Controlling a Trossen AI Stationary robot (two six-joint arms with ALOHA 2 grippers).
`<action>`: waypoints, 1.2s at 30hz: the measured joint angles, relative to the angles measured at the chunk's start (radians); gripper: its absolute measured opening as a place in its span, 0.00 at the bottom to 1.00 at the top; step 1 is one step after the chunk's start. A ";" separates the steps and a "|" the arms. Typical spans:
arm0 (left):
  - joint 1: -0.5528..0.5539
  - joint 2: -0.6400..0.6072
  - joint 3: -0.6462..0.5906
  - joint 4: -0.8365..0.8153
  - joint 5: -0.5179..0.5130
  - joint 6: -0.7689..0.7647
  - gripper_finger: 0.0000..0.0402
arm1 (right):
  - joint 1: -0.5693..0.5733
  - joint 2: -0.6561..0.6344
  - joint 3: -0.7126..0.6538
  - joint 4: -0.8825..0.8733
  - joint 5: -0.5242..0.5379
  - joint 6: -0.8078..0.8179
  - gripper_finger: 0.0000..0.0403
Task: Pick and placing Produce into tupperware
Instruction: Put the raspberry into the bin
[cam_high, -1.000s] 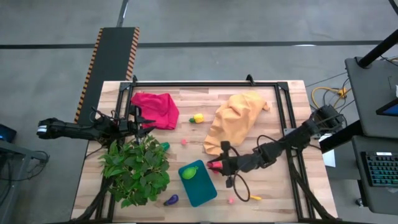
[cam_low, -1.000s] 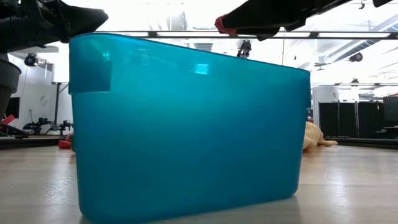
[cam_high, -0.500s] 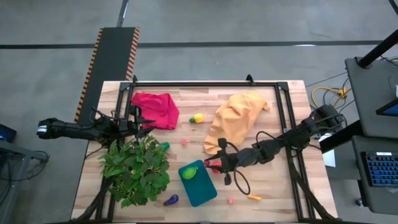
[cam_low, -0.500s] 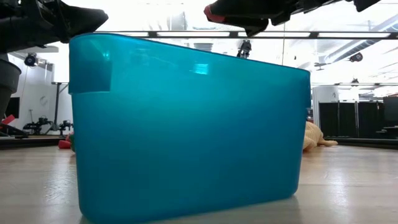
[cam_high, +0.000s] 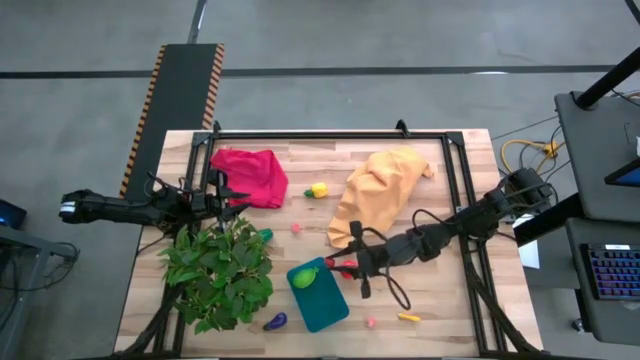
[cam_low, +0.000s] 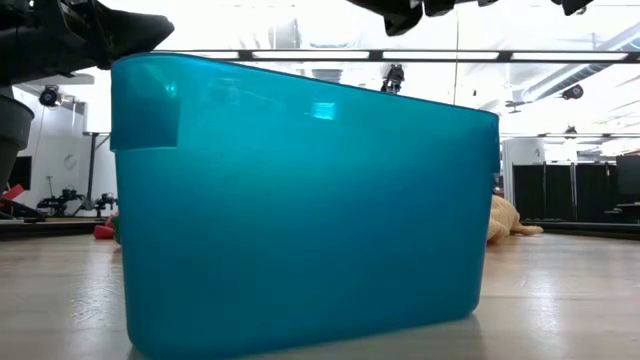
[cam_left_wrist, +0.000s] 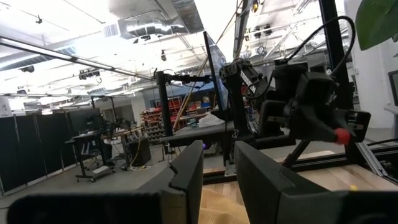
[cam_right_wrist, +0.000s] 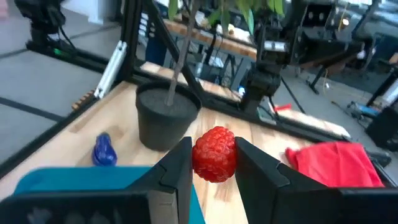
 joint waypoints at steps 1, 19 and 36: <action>0.000 0.000 0.000 0.000 0.000 0.000 0.19 | 0.000 0.000 0.000 0.015 -0.004 -0.009 0.24; 0.000 0.000 -0.001 0.000 0.000 0.000 0.19 | -0.006 0.060 0.000 0.009 -0.091 0.038 0.24; 0.000 0.007 -0.001 -0.001 0.000 -0.002 0.19 | -0.021 0.294 0.200 -0.230 -0.048 0.079 0.24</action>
